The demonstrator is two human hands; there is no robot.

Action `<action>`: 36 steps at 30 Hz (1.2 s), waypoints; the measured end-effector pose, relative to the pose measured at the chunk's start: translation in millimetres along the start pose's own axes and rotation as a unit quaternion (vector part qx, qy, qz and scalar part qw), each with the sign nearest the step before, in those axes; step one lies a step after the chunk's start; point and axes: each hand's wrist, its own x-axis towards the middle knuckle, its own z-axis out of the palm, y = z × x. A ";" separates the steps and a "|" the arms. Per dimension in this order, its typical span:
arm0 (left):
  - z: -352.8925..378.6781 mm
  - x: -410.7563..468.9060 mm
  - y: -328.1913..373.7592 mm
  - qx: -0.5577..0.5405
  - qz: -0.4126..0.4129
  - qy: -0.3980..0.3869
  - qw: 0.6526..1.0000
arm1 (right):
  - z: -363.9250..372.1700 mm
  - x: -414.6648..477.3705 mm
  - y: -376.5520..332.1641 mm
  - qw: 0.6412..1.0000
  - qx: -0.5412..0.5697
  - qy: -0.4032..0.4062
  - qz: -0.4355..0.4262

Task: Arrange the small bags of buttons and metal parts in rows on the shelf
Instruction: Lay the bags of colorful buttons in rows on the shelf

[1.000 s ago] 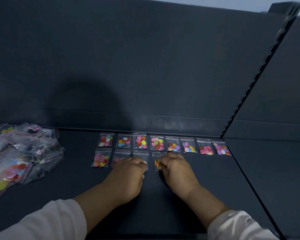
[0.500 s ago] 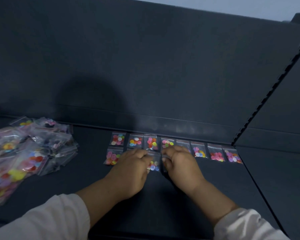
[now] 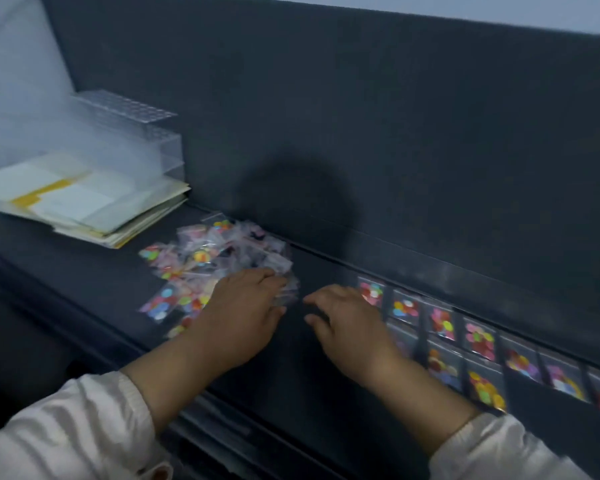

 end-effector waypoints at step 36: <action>-15.4 -42.6 -121.8 -0.252 -0.343 0.009 0.905 | 96.0 70.9 -100.5 0.987 0.070 -0.130 0.061</action>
